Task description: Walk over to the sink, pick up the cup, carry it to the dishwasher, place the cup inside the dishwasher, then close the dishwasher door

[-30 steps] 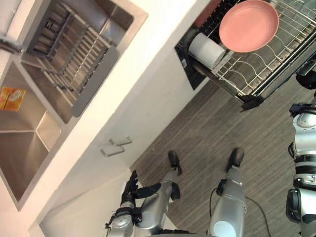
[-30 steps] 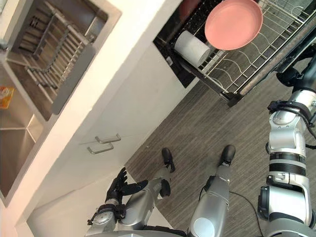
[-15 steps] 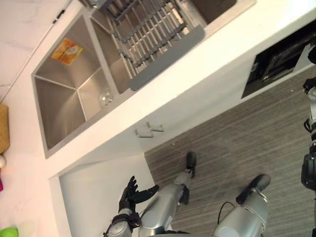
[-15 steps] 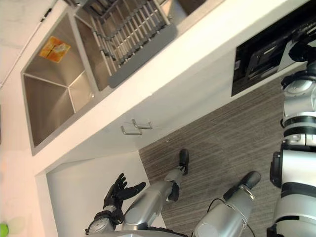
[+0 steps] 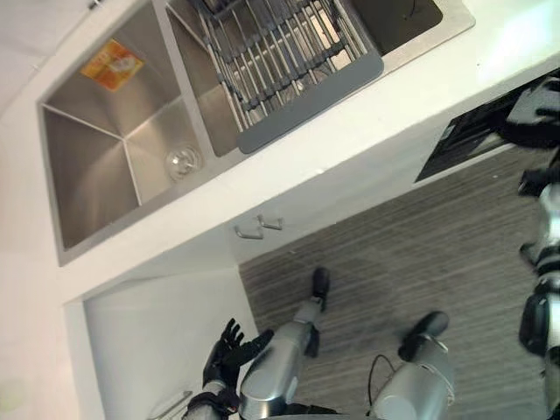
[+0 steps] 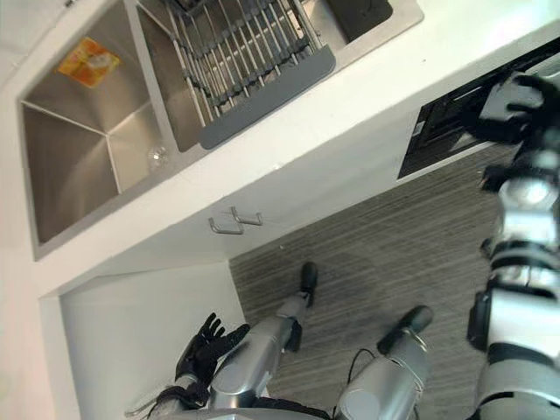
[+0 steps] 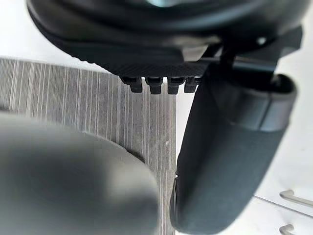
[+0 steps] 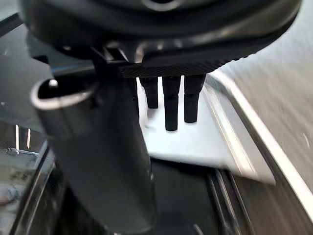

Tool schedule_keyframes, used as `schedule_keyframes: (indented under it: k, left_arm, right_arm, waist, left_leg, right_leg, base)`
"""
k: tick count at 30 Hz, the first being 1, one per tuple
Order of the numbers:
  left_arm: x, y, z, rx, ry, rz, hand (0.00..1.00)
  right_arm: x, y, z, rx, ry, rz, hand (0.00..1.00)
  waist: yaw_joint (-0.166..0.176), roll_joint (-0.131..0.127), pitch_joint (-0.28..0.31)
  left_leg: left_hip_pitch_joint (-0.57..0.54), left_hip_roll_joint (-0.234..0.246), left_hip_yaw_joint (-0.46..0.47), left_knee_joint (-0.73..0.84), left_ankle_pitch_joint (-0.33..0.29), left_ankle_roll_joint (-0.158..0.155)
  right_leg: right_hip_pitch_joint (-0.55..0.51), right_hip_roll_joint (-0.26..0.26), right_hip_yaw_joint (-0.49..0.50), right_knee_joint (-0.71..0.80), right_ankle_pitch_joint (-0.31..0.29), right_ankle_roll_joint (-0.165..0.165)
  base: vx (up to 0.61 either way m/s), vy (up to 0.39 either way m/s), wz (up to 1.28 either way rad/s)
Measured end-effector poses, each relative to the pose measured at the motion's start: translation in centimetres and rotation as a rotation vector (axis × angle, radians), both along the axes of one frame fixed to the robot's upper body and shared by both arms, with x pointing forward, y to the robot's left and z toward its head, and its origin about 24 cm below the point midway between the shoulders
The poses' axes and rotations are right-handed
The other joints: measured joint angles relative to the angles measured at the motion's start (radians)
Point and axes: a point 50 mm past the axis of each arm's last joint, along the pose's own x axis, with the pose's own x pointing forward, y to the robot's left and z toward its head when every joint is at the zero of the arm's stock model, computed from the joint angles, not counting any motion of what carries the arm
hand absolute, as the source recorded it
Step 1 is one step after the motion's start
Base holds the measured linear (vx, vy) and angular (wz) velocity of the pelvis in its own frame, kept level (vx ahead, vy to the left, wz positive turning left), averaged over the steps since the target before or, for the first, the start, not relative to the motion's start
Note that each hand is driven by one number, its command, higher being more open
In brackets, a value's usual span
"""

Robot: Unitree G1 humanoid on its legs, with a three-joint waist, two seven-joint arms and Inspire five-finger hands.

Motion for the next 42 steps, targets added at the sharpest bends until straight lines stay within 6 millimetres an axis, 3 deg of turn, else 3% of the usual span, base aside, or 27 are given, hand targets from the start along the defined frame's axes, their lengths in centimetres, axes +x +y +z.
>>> schedule_keyframes:
  k: [2,3,5,6,7,8,9,10,11,13,15,16,18,19,20,23,26,28,30,31,32,33,34,35,36,37,42]
  left_arm:
    - [1.0,0.7,0.4,0.006,-0.025,0.027,1.0]
    - [1.2,0.8,0.4,0.01,-0.026,0.03,1.0]
    - [1.8,1.3,0.3,0.037,-0.014,0.032,1.0]
    - [1.9,1.5,0.3,0.047,-0.005,0.029,1.0]
    - [2.1,1.9,0.3,0.068,0.005,0.026,1.0]
    - [2.1,2.6,0.3,0.096,0.017,0.038,1.0]
    - [2.0,2.9,0.3,0.105,0.03,0.041,1.0]
    - [1.7,3.5,0.0,0.123,0.067,0.05,1.0]
    - [1.5,3.6,-0.1,0.13,0.083,0.05,1.0]
    - [0.6,4.0,-0.6,0.153,0.149,0.047,1.0]
    - [-0.3,4.5,-1.0,0.198,0.21,0.036,1.0]
    - [-0.9,5.0,-1.1,0.249,0.249,0.019,1.0]
    - [-1.8,5.8,-1.4,0.308,0.311,-0.005,1.0]
    - [-2.2,6.3,-1.6,0.326,0.35,-0.007,1.0]
    - [-2.4,6.8,-1.6,0.342,0.37,-0.003,1.0]
    - [-2.6,6.5,-1.8,0.338,0.406,-0.007,1.0]
    - [-3.1,5.8,-2.3,0.326,0.443,-0.026,1.0]
    - [-3.3,5.9,-2.3,0.323,0.449,-0.015,1.0]
    - [-3.6,6.2,-2.3,0.313,0.457,0.015,1.0]
    - [-4.1,6.3,-2.4,0.306,0.468,0.037,1.0]
    - [-4.8,6.8,-2.4,0.306,0.482,0.065,1.0]
    - [-5.5,7.2,-2.5,0.294,0.507,0.123,1.0]
    - [-5.7,7.3,-2.6,0.292,0.51,0.136,1.0]
    - [-6.0,7.3,-2.6,0.277,0.512,0.166,1.0]
    - [-6.9,7.3,-2.8,0.269,0.533,0.181,1.0]
    - [-7.2,7.2,-2.8,0.269,0.537,0.182,1.0]
    - [-8.4,7.0,-3.0,0.259,0.559,0.206,1.0]
  right_arm:
    - [-2.0,1.0,-7.9,0.156,0.161,0.009,1.0]
    - [-2.7,1.4,-9.8,0.203,0.198,0.003,1.0]
    - [-6.2,4.0,-16.6,0.428,0.283,-0.04,1.0]
    - [-7.1,4.8,-18.1,0.484,0.298,-0.059,1.0]
    - [-9.0,5.7,-20.3,0.554,0.337,-0.097,1.0]
    - [-12.1,7.4,-23.4,0.643,0.405,-0.16,1.0]
    - [-13.6,7.9,-24.5,0.668,0.438,-0.188,1.0]
    - [-16.9,9.0,-26.6,0.723,0.507,-0.255,1.0]
    - [-18.0,9.4,-27.2,0.735,0.535,-0.278,1.0]
    - [-22.0,10.4,-29.0,0.746,0.657,-0.34,1.0]
    - [-24.4,11.7,-30.0,0.75,0.759,-0.359,1.0]
    - [-25.4,12.9,-30.6,0.765,0.812,-0.356,1.0]
    - [-26.1,14.6,-31.1,0.77,0.881,-0.319,1.0]
    - [-26.2,15.5,-31.4,0.765,0.913,-0.277,1.0]
    - [-25.7,16.0,-31.4,0.76,0.919,-0.246,1.0]
    - [-23.9,16.2,-31.1,0.746,0.893,-0.194,1.0]
    - [-24.1,15.7,-31.0,0.726,0.893,-0.192,1.0]
    - [-24.4,15.7,-31.1,0.719,0.907,-0.186,1.0]
    - [-24.6,15.8,-31.1,0.719,0.911,-0.187,1.0]
    - [-24.9,16.1,-31.2,0.723,0.917,-0.185,1.0]
    - [-25.1,16.6,-31.3,0.732,0.927,-0.179,1.0]
    - [-25.7,17.0,-31.5,0.735,0.949,-0.175,1.0]
    - [-26.2,17.0,-31.6,0.737,0.963,-0.183,1.0]
    - [-27.0,17.1,-31.8,0.742,0.985,-0.196,1.0]
    - [-27.8,17.1,-31.9,0.741,1.003,-0.212,1.0]
    - [-27.8,17.1,-31.9,0.742,1.006,-0.214,1.0]
    - [-27.1,17.6,-31.9,0.763,1.006,-0.178,1.0]
  waist:
    - [0.0,-0.036,0.005]
    - [-0.002,-0.043,0.002]
    - [-0.024,-0.082,0.001]
    - [-0.029,-0.095,-0.001]
    - [-0.037,-0.118,-0.003]
    - [-0.037,-0.164,-0.017]
    - [-0.038,-0.183,-0.027]
    - [-0.04,-0.217,-0.051]
    - [-0.042,-0.228,-0.061]
    - [-0.05,-0.243,-0.109]
    - [-0.054,-0.251,-0.152]
    - [-0.061,-0.261,-0.187]
    - [-0.068,-0.27,-0.214]
    - [-0.072,-0.304,-0.237]
    - [-0.073,-0.315,-0.246]
    - [-0.079,-0.299,-0.261]
    - [-0.084,-0.268,-0.282]
    - [-0.084,-0.271,-0.288]
    - [-0.081,-0.277,-0.293]
    - [-0.077,-0.281,-0.295]
    - [-0.077,-0.305,-0.309]
    - [-0.089,-0.315,-0.316]
    - [-0.087,-0.315,-0.318]
    - [-0.082,-0.336,-0.325]
    - [-0.078,-0.325,-0.327]
    - [-0.078,-0.316,-0.328]
    - [-0.062,-0.325,-0.335]
  left_leg:
    - [0.0,0.017,-0.002,0.0,-0.005,-0.008]
    - [0.0,0.02,-0.001,0.0,-0.006,-0.011]
    - [0.007,0.033,0.0,0.0,-0.015,-0.021]
    - [0.013,0.036,0.002,0.0,-0.018,-0.023]
    - [0.027,0.037,0.009,0.0,-0.024,-0.026]
    - [0.061,0.037,0.032,0.0,-0.043,-0.025]
    - [0.075,0.036,0.04,0.0,-0.052,-0.024]
    - [0.117,0.036,0.052,0.0,-0.083,-0.021]
    - [0.133,0.037,0.053,0.0,-0.096,-0.011]
    - [0.168,0.058,0.046,0.001,-0.115,-0.008]
    - [0.197,0.093,0.037,-0.001,-0.125,-0.013]
    - [0.206,0.113,0.026,-0.004,-0.13,-0.02]
    - [0.228,0.138,0.007,0.0,-0.129,-0.03]
    - [0.238,0.131,0.001,-0.001,-0.121,-0.049]
    - [0.239,0.127,0.001,-0.002,-0.116,-0.059]
    - [0.248,0.152,-0.01,-0.008,-0.108,-0.072]
    - [0.269,0.185,-0.071,-0.008,-0.113,-0.074]
    - [0.273,0.195,-0.108,-0.008,-0.115,-0.081]
    - [0.274,0.195,-0.129,-0.008,-0.115,-0.087]
    - [0.272,0.188,-0.139,-0.008,-0.114,-0.089]
    - [0.263,0.171,-0.144,-0.008,-0.111,-0.094]
    - [0.25,0.157,-0.175,-0.008,-0.112,-0.092]
    - [0.247,0.157,-0.175,-0.008,-0.115,-0.086]
    - [0.224,0.143,-0.16,0.054,-0.115,-0.077]
    - [0.17,0.117,-0.116,0.182,-0.143,-0.08]
    - [0.17,0.116,-0.117,0.182,-0.145,-0.086]
    - [0.218,0.09,-0.141,0.048,-0.067,-0.097]
  right_leg:
    - [0.012,0.026,0.0,-0.022,0.002,-0.004]
    - [0.013,0.031,0.001,-0.029,0.002,-0.005]
    - [0.035,0.058,0.001,-0.069,0.012,-0.009]
    - [0.044,0.063,0.002,-0.079,0.016,-0.009]
    - [0.059,0.068,0.013,-0.09,0.018,-0.009]
    - [0.08,0.071,0.04,-0.099,0.018,-0.01]
    - [0.087,0.071,0.05,-0.099,0.018,-0.011]
    - [0.114,0.071,0.081,-0.093,0.018,-0.031]
    - [0.123,0.072,0.097,-0.082,0.018,-0.045]
    - [0.132,0.091,0.154,-0.025,0.034,-0.113]
    - [0.134,0.138,0.23,0.003,0.06,-0.151]
    - [0.144,0.174,0.273,-0.005,0.059,-0.15]
    - [0.212,0.24,0.334,-0.116,0.027,-0.11]
    - [0.282,0.254,0.333,-0.217,0.014,-0.099]
    - [0.307,0.255,0.338,-0.254,0.004,-0.073]
    - [0.327,0.283,0.382,-0.258,-0.017,-0.047]
    - [0.359,0.325,0.472,-0.207,-0.036,-0.079]
    - [0.384,0.341,0.482,-0.206,-0.037,-0.079]
    - [0.402,0.345,0.487,-0.207,-0.048,-0.094]
    - [0.411,0.344,0.502,-0.219,-0.077,-0.113]
    - [0.415,0.34,0.527,-0.242,-0.135,-0.121]
    - [0.426,0.353,0.547,-0.241,-0.177,-0.071]
    - [0.429,0.353,0.536,-0.238,-0.182,-0.073]
    - [0.432,0.338,0.523,-0.235,-0.184,-0.074]
    - [0.45,0.336,0.494,-0.232,-0.192,-0.074]
    - [0.452,0.337,0.491,-0.232,-0.194,-0.073]
    - [0.471,0.321,0.484,-0.246,-0.194,-0.066]
  base:
    - [0.01,-0.091,-0.04]
    - [0.02,-0.096,-0.06]
    - [0.02,-0.099,-0.08]
    - [0.02,-0.079,-0.09]
    - [0.02,-0.058,-0.26]
    - [0.02,-0.035,-0.32]
    - [0.04,-0.03,-0.46]
    - [0.04,-0.015,-0.28]
    - [0.05,-0.001,-0.18]
    - [0.06,0.006,0.04]
    - [0.11,-0.04,0.04]
    - [0.16,-0.12,0.06]
    - [0.14,-0.176,0.14]
    - [0.12,-0.234,0.19]
    - [0.1,-0.267,0.17]
    - [0.01,-0.149,0.11]
    - [-0.03,-0.056,0.48]
    - [-0.07,-0.035,0.56]
    - [-0.09,-0.026,0.38]
    - [-0.09,-0.019,0.23]
    - [-0.15,-0.115,0.62]
    - [-0.12,-0.134,0.71]
    - [-0.07,-0.1,0.82]
    - [0.02,-0.022,0.7]
    - [0.03,0.003,0.55]
    - [0.04,-0.046,0.47]
    - [0.06,-0.027,0.26]
